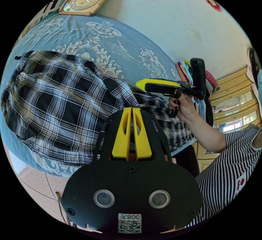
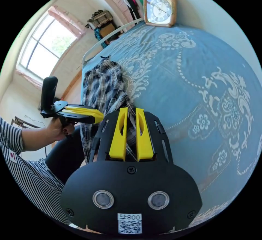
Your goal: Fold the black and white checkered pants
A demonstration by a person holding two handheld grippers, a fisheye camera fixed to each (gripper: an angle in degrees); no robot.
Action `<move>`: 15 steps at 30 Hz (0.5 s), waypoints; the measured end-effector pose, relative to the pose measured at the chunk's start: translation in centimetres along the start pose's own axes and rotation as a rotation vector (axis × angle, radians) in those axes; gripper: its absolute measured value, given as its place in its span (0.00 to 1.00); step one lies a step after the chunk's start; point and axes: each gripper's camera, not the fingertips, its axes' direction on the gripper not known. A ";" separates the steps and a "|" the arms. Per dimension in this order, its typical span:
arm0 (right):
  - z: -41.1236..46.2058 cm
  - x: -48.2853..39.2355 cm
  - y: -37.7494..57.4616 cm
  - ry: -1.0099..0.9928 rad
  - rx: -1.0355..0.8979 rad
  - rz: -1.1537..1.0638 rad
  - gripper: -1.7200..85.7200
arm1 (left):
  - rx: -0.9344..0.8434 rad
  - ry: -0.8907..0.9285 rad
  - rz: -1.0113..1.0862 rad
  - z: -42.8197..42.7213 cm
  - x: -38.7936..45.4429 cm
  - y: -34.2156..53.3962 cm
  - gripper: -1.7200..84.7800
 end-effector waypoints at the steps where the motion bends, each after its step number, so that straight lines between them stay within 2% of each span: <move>1: 0.6 -0.4 -0.3 0.003 0.002 -0.011 0.09 | 0.006 0.005 -0.009 -1.0 -0.3 0.1 0.03; 4: 5.6 -2.3 -1.2 0.096 -0.061 -0.088 0.09 | 0.044 0.016 -0.021 -3.8 -0.8 -0.3 0.04; 9: 8.9 -3.2 -0.7 0.100 -0.055 -0.109 0.09 | 0.098 -0.049 0.069 -7.7 0.2 -2.8 0.06; 15: 11.6 -4.3 0.9 0.104 -0.037 -0.118 0.09 | -0.054 -0.190 0.126 -8.6 0.5 -6.3 0.06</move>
